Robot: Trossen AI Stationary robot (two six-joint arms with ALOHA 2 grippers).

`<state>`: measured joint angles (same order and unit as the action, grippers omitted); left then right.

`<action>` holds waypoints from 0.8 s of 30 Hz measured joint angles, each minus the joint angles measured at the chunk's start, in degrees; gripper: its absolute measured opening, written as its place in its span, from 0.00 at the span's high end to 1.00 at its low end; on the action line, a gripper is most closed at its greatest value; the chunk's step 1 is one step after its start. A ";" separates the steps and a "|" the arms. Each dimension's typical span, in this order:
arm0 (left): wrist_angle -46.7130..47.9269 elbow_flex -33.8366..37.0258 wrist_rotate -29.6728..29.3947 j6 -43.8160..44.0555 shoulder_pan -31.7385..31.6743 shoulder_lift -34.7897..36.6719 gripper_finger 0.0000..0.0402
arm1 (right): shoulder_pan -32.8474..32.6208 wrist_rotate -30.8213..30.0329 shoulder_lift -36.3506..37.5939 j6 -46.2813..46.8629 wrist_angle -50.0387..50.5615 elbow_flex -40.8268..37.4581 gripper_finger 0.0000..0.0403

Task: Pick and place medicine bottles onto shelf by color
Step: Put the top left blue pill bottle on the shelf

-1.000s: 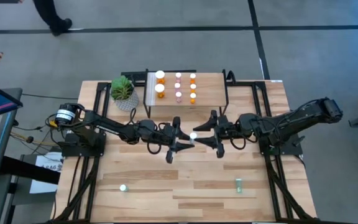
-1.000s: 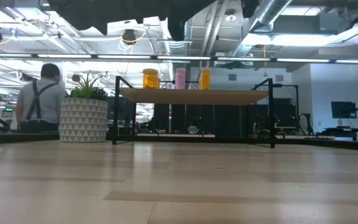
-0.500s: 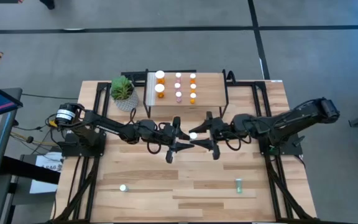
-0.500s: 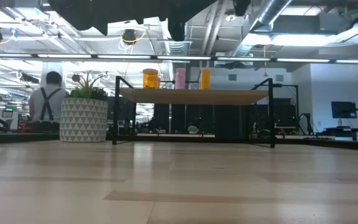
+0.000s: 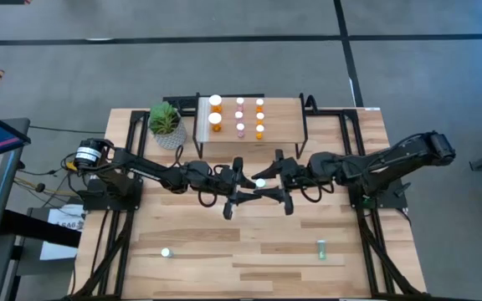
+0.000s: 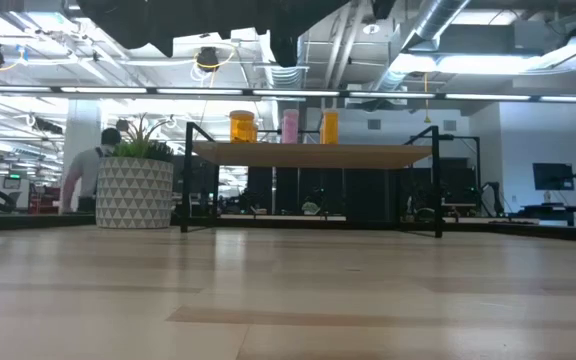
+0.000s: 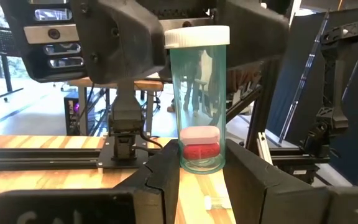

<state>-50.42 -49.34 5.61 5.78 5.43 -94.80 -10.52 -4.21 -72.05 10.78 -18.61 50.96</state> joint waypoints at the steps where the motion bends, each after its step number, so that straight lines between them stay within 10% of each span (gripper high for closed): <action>1: 0.00 0.00 0.00 -0.01 0.00 0.00 0.77 | 0.02 0.00 0.02 0.13 0.03 0.00 0.44; 16: -0.11 0.00 0.10 0.03 0.00 0.00 0.77 | 0.02 1.28 0.02 0.83 0.73 0.00 0.69; 24: -0.11 0.00 0.14 0.82 0.00 0.00 0.76 | 0.03 1.40 0.02 0.94 0.87 0.00 0.66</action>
<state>-50.52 -49.34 5.75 6.59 5.43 -94.80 -10.49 -2.81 -72.03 11.73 -17.75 50.96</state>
